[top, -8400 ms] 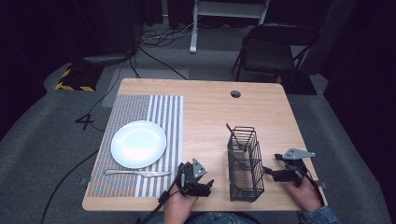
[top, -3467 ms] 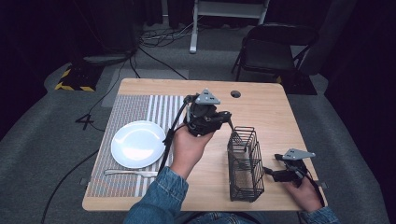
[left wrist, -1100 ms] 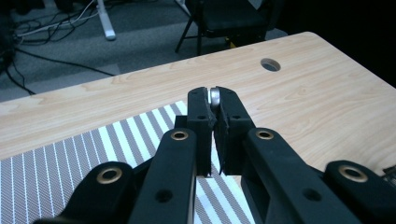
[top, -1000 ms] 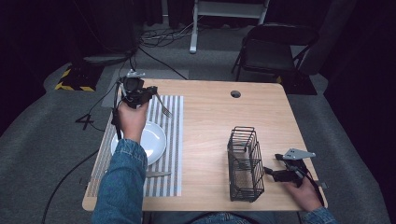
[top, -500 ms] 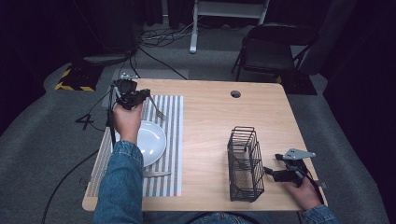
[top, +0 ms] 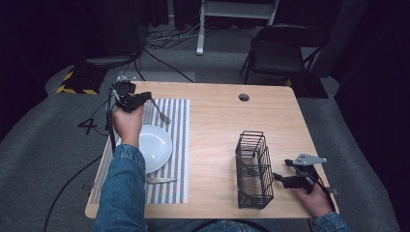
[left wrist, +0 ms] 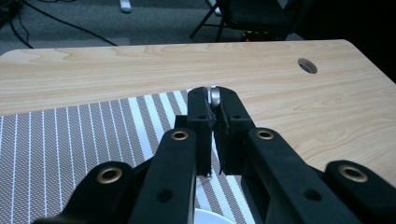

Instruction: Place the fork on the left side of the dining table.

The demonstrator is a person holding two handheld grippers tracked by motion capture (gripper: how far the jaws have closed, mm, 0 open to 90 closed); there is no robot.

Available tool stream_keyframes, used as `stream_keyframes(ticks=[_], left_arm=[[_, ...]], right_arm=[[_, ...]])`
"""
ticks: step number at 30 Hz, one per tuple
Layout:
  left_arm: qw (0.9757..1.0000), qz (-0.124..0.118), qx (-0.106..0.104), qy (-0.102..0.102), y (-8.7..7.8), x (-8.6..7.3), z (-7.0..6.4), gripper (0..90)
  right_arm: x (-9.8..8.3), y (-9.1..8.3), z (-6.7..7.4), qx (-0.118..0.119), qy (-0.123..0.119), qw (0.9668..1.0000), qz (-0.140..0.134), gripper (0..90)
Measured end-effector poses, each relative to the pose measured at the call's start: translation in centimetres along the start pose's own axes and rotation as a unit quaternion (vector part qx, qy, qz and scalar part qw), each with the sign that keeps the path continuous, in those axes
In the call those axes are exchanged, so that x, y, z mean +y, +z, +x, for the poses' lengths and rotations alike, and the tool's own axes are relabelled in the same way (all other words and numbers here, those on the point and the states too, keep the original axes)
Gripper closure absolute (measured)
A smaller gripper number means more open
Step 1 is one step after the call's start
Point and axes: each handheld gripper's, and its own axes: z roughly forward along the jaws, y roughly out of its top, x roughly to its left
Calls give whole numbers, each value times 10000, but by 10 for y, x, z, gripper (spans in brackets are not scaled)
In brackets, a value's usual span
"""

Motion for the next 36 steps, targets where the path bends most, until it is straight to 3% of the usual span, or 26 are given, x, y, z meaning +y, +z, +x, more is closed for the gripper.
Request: stream_keyframes(ticks=[4, 8, 11, 16, 26, 27, 29, 30, 36], left_arm=[[10000, 15, 7, -22, 1, 1, 2, 846], [9990, 116, 385, 167, 2, 4, 4, 767], [9992, 111, 372, 118, 1, 4, 8, 713], [9977, 229, 635, 48, 0, 2, 17, 617], [9946, 484, 920, -64, 2, -2, 29, 551], [9928, 593, 1039, -80, 4, -3, 31, 546], [9921, 648, 1072, -81, 5, -4, 33, 533], [9916, 673, 1085, -189, 5, -6, 37, 533], [9900, 761, 1118, -392, 7, -11, 47, 534]], right_arm=[[0, 0, 0, 1, 0, 10000, 0, 179], [0, 0, 0, -1, -1, 10000, 0, 179], [0, 0, 0, -2, -1, 10000, 0, 179], [0, 0, 0, -11, 1, 10000, 0, 179], [0, 0, 0, -18, 8, 10000, 0, 179], [0, 0, 0, -19, 9, 10000, -1, 179], [0, 0, 0, -18, 9, 10000, 0, 179], [0, 0, 0, -22, 13, 10000, -1, 179], [0, 0, 0, -26, 18, 10000, 0, 179]])
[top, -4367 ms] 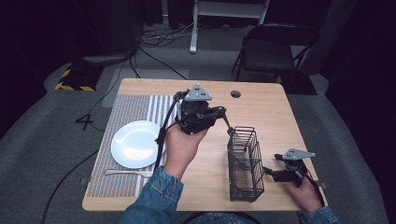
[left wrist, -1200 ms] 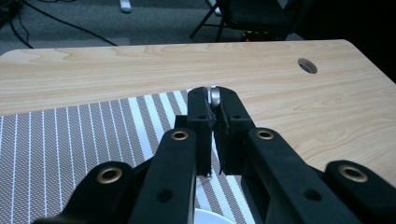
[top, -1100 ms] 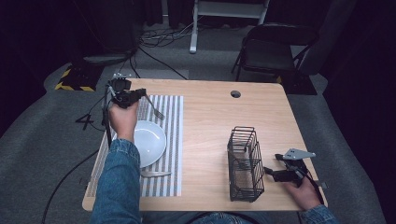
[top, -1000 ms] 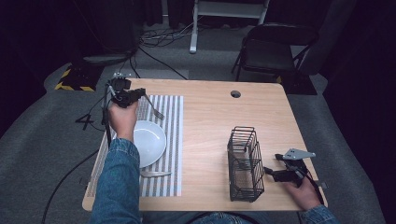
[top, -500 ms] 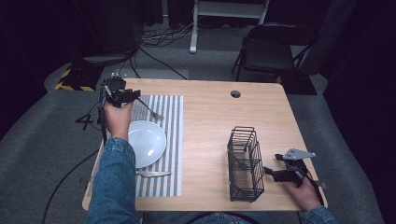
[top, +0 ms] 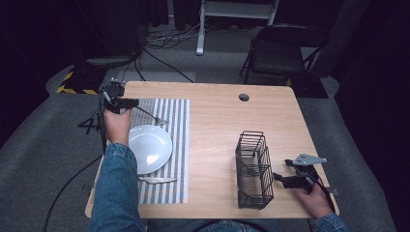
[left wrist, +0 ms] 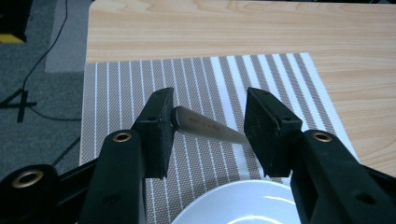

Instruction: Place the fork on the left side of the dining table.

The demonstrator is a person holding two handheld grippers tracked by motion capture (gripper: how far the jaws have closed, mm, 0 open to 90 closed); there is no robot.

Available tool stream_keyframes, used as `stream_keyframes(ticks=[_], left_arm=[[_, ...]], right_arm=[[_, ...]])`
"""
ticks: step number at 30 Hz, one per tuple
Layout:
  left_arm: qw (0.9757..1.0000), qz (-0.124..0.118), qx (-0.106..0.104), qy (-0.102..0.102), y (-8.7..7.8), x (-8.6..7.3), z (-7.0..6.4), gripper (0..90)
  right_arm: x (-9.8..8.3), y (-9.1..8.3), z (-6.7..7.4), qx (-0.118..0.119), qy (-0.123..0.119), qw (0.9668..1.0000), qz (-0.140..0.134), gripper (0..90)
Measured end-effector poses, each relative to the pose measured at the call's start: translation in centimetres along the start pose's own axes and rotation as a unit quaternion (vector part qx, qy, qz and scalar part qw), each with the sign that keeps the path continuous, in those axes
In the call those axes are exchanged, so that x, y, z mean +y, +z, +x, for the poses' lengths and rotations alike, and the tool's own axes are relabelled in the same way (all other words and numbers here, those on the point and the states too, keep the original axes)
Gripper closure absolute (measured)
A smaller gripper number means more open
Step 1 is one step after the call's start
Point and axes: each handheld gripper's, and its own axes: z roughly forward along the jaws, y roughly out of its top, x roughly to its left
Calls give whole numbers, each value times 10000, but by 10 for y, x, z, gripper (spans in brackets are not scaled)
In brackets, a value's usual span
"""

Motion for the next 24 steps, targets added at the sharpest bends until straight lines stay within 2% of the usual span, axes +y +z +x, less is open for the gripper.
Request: stream_keyframes(ticks=[4, 8, 13, 24], left_arm=[[9999, 59, -33, -128, 5, -3, 9, 534], [9998, 133, -60, -112, 10, -7, 16, 534], [9995, 80, -228, -211, 18, -12, 22, 536], [9989, 110, -355, -292, 33, -13, 28, 538]], right_arm=[[0, 0, 0, -6, 7, 10000, -1, 178], [0, 0, 0, -12, 12, 10000, -1, 178], [0, 0, 0, -11, 12, 10000, 2, 178], [1, 0, 0, -22, 32, 10000, 5, 178]])
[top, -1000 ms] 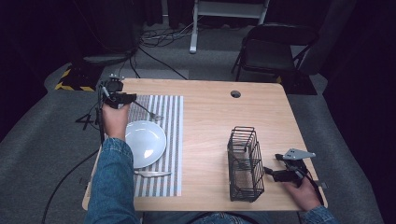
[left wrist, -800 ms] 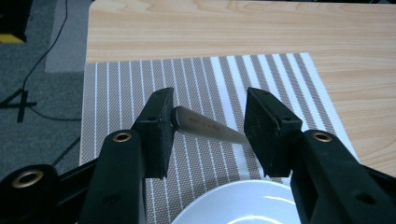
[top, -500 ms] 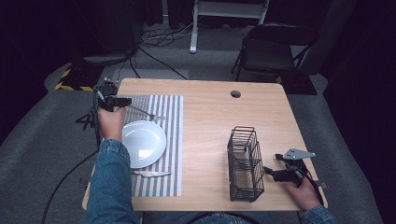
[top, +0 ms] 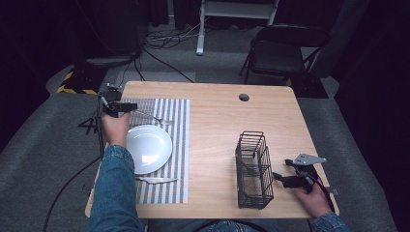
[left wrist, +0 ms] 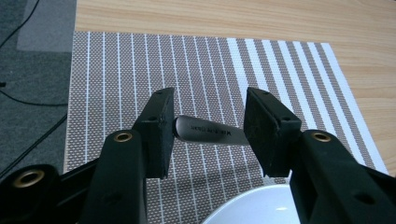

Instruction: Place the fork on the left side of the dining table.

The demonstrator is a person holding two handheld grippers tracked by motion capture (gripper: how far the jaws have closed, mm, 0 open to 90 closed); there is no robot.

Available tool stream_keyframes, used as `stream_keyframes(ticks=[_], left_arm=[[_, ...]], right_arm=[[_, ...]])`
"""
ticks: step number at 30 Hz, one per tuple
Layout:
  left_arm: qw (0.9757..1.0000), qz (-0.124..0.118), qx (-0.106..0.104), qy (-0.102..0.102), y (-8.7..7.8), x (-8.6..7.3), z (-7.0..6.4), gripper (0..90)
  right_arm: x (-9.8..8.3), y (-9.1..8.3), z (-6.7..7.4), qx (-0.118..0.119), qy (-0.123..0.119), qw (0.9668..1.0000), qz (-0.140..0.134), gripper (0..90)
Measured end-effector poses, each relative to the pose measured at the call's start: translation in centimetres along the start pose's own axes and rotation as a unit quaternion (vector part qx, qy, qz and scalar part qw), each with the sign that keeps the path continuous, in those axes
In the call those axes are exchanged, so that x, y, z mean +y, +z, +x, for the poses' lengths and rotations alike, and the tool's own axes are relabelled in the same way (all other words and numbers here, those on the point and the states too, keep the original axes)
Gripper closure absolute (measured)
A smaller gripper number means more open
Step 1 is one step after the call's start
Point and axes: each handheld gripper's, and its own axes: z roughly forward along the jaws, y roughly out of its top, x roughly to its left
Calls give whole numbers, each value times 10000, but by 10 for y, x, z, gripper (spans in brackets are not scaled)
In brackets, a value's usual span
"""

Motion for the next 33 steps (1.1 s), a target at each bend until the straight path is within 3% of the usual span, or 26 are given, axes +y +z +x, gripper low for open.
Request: stream_keyframes(ticks=[10, 18, 27, 33], left_arm=[[9998, 148, 3, -90, 3, -2, 7, 537], [9987, 470, 110, -155, 12, -5, 9, 535], [9990, 331, 154, -262, 15, -5, 16, 531], [9997, 184, 140, -41, 1, -6, 8, 531]], right_arm=[[0, 0, 0, -1, 0, 10000, 0, 178], [0, 0, 0, -1, 0, 10000, 0, 178], [0, 0, 0, 0, 0, 10000, 1, 177], [0, 0, 0, 0, 1, 10000, 1, 177]])
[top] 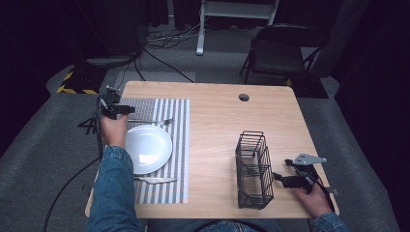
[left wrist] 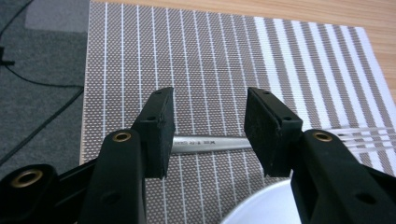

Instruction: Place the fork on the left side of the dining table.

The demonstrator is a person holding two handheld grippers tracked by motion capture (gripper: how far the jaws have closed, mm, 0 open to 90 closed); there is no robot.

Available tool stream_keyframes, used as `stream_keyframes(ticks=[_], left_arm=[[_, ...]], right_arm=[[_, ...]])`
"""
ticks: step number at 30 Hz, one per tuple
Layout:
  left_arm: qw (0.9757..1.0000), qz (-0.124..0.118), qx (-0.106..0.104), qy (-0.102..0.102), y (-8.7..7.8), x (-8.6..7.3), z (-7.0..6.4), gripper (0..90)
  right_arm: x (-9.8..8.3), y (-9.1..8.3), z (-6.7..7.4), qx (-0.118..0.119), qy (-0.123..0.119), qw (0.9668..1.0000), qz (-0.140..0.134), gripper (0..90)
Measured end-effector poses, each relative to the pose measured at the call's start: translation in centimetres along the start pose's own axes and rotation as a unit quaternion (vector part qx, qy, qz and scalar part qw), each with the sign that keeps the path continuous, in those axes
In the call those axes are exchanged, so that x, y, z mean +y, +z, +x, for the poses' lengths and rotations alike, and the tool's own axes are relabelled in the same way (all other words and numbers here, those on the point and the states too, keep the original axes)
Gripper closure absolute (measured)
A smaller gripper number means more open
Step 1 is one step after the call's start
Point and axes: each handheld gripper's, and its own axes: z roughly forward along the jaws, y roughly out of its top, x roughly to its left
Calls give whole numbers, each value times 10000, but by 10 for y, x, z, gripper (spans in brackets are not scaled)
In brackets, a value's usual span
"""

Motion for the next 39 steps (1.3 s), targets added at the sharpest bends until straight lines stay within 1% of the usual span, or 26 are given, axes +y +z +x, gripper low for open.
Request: stream_keyframes(ticks=[1, 5, 11, 15, 18, 19, 20, 22, 23, 24, 25, 28, 30, 32, 34, 39], left_arm=[[10000, -33, -36, -14, -3, -1, -3, 531], [9997, -164, -60, 182, -19, -3, -15, 530], [9982, -374, -146, 436, -44, -8, -32, 521], [9963, -588, -320, 540, -61, -12, -43, 520], [9941, -779, -407, 638, -74, -17, -51, 517], [9941, -779, -407, 638, -74, -17, -51, 516], [9932, -795, -535, 663, -80, -20, -57, 513], [9922, -809, -525, 789, -87, -23, -64, 512], [9914, -848, -554, 828, -91, -25, -68, 511], [9914, -848, -554, 828, -91, -25, -68, 511], [9897, -922, -653, 879, -99, -29, -74, 509], [9871, -984, -800, 982, -111, -35, -83, 506], [9858, -975, -855, 1065, -117, -39, -89, 503], [9835, -1036, -896, 1177, -124, -43, -96, 503], [9805, -1188, -964, 1230, -129, -48, -102, 502], [9763, -1315, -1127, 1294, -136, -61, -112, 503]], right_arm=[[0, 0, 0, -1, 0, 10000, 0, 177], [0, 0, 0, -1, -1, 10000, 0, 177], [0, 0, 0, 0, -1, 10000, 0, 177], [0, 0, 0, 0, 1, 10000, 0, 177], [0, 0, 0, 0, 0, 10000, 0, 177], [0, 0, 0, 0, 0, 10000, 0, 177], [0, 0, 0, 0, 0, 10000, 0, 177], [0, 0, 0, 1, 0, 10000, 0, 177], [0, 0, 0, 1, 0, 10000, 0, 177], [0, 0, 0, 1, 0, 10000, 0, 177], [0, 0, 0, -1, 0, 10000, 0, 177], [0, 0, 0, -1, -1, 10000, -1, 177], [0, 0, 0, -2, 2, 10000, -2, 177], [0, 0, 0, -2, 2, 10000, -5, 177], [0, 0, 0, -4, 0, 10000, -5, 177], [0, 0, 0, -8, 0, 10000, -4, 177]])
